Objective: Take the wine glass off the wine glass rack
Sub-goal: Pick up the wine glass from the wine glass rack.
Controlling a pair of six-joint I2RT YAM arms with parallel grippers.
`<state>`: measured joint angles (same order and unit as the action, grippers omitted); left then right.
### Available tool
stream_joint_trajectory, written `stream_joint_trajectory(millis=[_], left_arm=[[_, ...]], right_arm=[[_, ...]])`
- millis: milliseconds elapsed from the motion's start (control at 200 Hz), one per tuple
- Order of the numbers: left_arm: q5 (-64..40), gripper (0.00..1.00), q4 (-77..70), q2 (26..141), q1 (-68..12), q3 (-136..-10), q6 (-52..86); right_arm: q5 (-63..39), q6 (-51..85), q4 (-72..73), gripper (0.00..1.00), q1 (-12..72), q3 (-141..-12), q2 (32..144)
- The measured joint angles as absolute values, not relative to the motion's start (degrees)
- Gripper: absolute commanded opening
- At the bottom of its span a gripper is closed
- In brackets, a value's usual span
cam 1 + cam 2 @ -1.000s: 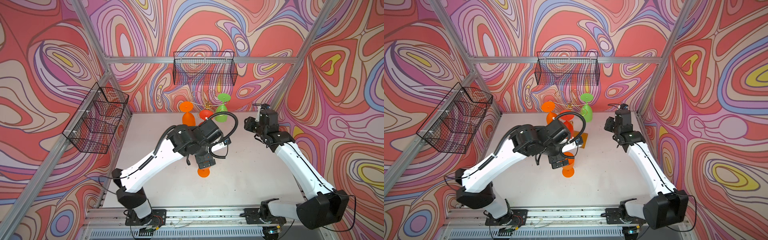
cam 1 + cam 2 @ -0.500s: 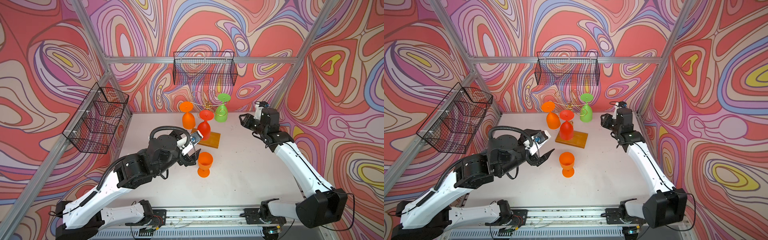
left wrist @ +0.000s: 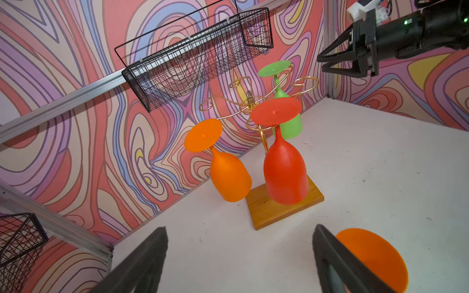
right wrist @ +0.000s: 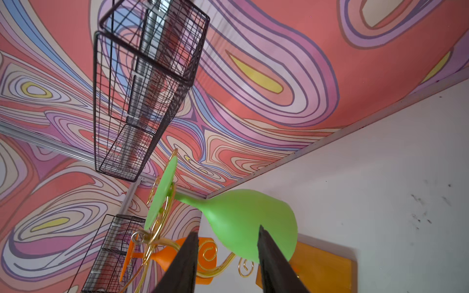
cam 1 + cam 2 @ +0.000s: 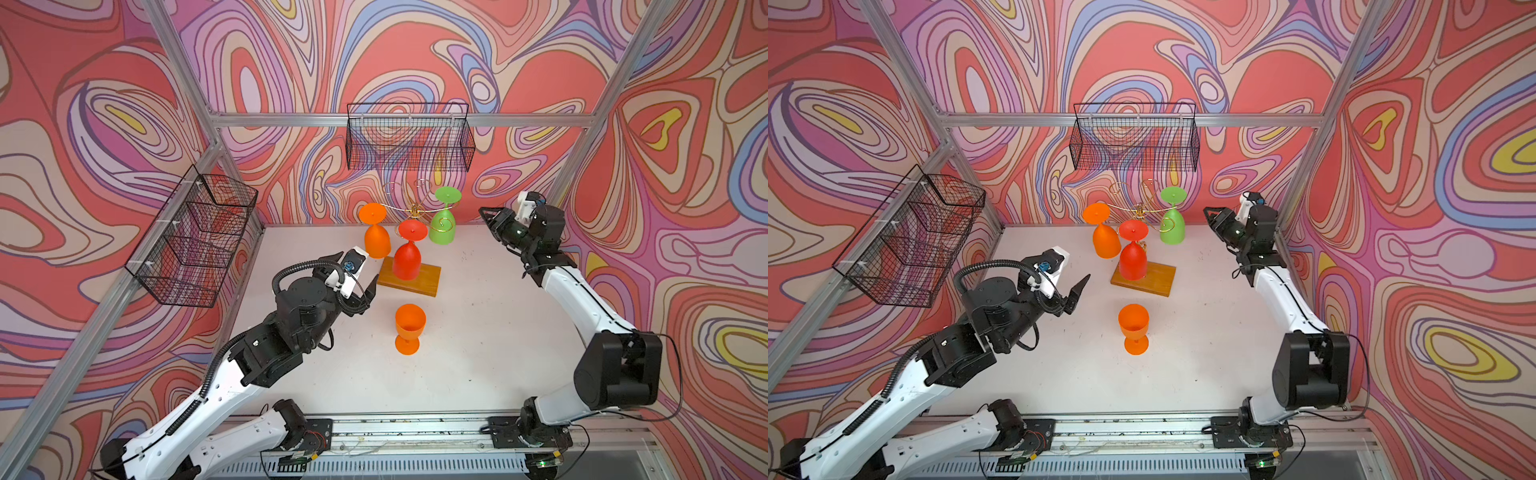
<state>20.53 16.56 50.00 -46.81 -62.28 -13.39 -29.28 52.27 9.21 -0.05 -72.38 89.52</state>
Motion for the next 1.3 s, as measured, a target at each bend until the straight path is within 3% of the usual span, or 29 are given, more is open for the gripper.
stream_joint_trajectory(millis=[416,1297], left_arm=[[18.81,0.88,15.0,50.02,-45.52,-61.01,-11.9],[17.34,0.89,14.81,51.51,-44.36,-61.08,-12.01]], right_arm=[[-35.88,60.16,19.88,0.45,0.03,-82.98,97.12],[-41.47,60.49,16.43,0.38,2.15,-86.39,100.33]])
